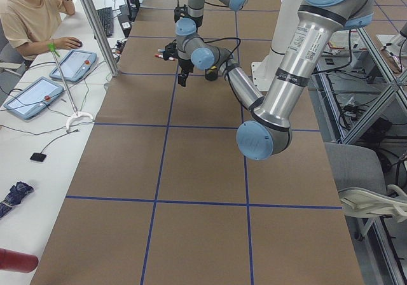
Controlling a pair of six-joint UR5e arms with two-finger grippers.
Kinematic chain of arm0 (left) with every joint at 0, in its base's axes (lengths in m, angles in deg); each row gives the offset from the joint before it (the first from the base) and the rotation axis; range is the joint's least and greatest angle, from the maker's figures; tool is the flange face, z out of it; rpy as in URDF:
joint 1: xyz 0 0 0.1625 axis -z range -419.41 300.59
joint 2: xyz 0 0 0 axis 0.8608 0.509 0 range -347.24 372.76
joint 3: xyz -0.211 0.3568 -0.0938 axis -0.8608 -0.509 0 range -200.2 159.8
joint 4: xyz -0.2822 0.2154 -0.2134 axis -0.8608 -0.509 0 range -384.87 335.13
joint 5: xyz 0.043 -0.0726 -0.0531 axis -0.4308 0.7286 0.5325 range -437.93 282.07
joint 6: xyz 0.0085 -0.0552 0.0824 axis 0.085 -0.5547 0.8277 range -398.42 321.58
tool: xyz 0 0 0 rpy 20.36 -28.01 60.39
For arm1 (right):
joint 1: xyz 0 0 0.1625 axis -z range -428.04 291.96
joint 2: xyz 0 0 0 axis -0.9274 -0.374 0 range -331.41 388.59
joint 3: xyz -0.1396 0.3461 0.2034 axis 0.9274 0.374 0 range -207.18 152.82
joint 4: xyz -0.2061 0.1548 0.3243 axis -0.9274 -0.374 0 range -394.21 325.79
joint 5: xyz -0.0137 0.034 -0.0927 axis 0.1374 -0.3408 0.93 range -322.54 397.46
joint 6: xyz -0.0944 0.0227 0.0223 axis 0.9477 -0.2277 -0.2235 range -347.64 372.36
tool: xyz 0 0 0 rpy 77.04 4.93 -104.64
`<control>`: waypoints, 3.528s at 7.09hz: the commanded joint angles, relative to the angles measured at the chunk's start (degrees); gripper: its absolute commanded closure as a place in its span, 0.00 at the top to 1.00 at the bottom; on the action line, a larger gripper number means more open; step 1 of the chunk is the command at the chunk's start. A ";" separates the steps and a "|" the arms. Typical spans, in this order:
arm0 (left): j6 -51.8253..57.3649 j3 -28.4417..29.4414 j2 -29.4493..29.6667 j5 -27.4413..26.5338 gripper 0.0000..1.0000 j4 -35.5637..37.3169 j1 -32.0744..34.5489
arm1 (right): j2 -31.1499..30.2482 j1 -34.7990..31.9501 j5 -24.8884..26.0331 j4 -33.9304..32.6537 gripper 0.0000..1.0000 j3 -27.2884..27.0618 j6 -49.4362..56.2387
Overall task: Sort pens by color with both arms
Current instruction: 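Lift the green marker out of the cup with the right gripper, then carry the green marker beside the white marker and release it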
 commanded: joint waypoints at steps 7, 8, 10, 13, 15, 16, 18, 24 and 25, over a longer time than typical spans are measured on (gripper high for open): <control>-0.26 0.16 0.13 0.08 0.99 0.00 -0.09 | -9.98 -0.36 28.52 38.24 0.00 14.45 -1.13; -0.96 0.34 0.13 0.09 0.99 -0.09 -0.18 | -9.72 0.52 34.66 41.80 0.00 19.57 -5.49; -1.06 0.69 0.13 0.09 0.99 -0.79 -0.27 | -9.54 0.61 41.73 41.92 0.00 22.25 -8.25; -1.06 0.69 -0.05 0.09 0.99 -0.79 -0.27 | -9.89 3.07 47.11 42.10 0.00 25.07 -11.50; -1.06 0.51 -0.05 0.09 0.99 -0.88 -0.27 | -10.07 3.95 48.78 42.10 0.13 26.37 -11.33; -1.14 0.43 -0.05 0.09 0.99 -0.88 -0.27 | -10.07 3.95 49.83 43.06 0.19 27.78 -11.33; -1.14 0.25 -0.05 0.09 0.99 -0.79 -0.27 | -10.07 4.13 49.84 43.77 0.64 27.79 -10.98; -4.63 0.08 0.47 0.00 0.99 -0.79 -0.27 | -9.10 3.87 43.80 43.86 0.98 22.45 -9.24; -8.14 0.07 1.00 0.00 0.99 -0.62 -0.35 | -9.10 3.08 39.95 43.77 0.98 20.43 -8.70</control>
